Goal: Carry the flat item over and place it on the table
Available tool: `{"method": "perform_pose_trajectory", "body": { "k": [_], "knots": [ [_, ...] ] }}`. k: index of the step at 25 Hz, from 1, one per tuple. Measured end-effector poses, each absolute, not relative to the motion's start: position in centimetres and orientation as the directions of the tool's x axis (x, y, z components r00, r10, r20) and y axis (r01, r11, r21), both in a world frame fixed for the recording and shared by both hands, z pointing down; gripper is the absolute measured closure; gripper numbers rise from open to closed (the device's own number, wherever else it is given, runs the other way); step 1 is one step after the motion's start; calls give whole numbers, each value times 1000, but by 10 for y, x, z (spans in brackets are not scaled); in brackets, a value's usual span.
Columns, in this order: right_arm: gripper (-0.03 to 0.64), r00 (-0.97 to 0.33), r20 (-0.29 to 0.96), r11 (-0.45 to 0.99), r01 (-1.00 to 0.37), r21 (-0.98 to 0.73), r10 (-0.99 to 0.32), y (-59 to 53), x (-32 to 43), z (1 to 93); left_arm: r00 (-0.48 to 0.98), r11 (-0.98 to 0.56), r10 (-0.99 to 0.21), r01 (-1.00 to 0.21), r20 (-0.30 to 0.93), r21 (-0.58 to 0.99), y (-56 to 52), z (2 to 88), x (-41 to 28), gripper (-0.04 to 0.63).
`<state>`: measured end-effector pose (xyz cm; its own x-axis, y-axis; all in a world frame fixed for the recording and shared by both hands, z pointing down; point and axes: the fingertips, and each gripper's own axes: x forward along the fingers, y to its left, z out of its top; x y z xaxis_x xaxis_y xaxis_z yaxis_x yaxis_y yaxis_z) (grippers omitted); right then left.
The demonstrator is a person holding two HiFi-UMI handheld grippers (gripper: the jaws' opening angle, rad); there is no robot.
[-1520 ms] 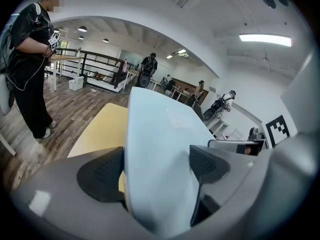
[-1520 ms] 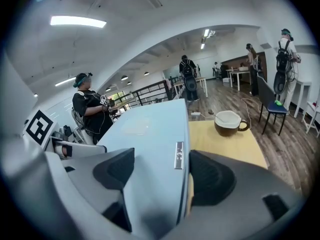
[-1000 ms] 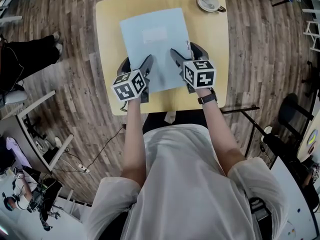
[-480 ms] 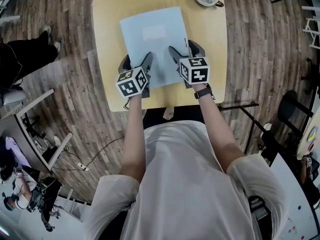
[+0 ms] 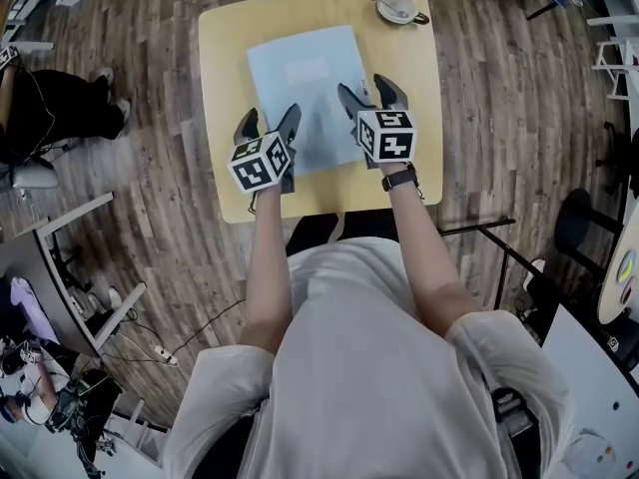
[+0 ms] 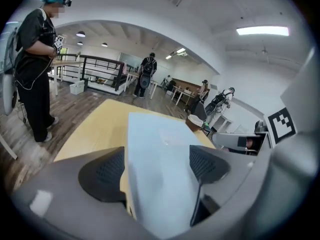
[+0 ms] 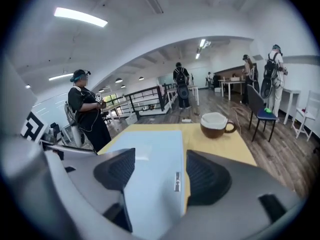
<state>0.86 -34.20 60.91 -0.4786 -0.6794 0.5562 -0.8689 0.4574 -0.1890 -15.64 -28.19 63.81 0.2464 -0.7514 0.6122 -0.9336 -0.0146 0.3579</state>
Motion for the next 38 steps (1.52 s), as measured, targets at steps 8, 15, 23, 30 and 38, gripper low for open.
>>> {"method": "perform_pose_trajectory", "body": {
  "k": [8, 15, 23, 30, 38],
  "knots": [
    [309, -496, 350, 501, -861, -85, -795, -329, -1, 493, 223, -142, -888, -965, 403, 221, -294, 508, -155, 298],
    [442, -504, 179, 506, -862, -36, -845, -307, -12, 404, 211, -183, -951, -973, 224, 138, -284, 415, -150, 378],
    [549, -504, 92, 503, -864, -29, -859, -273, -19, 352, 165, -153, -979, -983, 124, 98, -257, 374, -154, 517],
    [603, -481, 47, 481, -877, -14, -875, -254, -20, 340, 179, -169, -979, -981, 100, 97, -244, 362, -151, 584],
    [604, -470, 30, 471, -882, 21, -882, -246, -16, 335, 179, -172, -981, -981, 70, 90, -234, 356, -147, 586]
  ]
}}
